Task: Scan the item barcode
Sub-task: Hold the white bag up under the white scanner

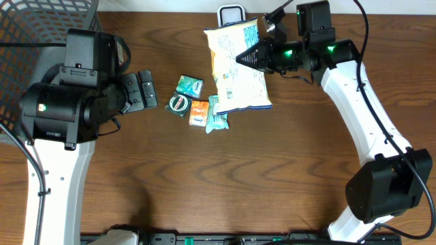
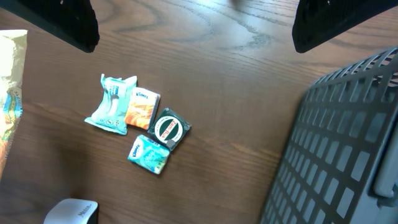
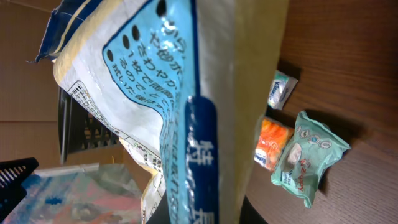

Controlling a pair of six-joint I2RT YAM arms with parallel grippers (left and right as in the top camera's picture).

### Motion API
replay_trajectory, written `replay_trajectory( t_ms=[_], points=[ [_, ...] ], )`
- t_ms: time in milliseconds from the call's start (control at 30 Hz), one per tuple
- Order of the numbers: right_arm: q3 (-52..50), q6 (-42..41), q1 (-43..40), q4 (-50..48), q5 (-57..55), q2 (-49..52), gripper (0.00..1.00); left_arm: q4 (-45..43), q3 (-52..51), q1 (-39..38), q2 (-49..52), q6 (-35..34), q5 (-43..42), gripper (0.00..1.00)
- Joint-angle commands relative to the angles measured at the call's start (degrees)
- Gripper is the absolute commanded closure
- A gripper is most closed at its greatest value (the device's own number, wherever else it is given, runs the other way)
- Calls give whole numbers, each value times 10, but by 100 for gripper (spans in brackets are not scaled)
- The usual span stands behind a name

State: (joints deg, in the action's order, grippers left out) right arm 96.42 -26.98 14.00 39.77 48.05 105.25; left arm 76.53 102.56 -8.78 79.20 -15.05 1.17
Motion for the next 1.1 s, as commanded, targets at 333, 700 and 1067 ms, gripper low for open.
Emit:
replay_trajectory(
  t_ms=[333, 700, 1067],
  points=[
    [3, 3, -3, 3, 7, -10, 99, 2, -3, 2, -1, -3, -4, 2],
    [3, 10, 1, 34, -119, -10, 99, 2, -3, 2, -1, -3, -4, 2],
    [1, 70, 79, 109, -840, 9, 99, 2, -3, 2, -1, -3, -4, 2]
  ],
)
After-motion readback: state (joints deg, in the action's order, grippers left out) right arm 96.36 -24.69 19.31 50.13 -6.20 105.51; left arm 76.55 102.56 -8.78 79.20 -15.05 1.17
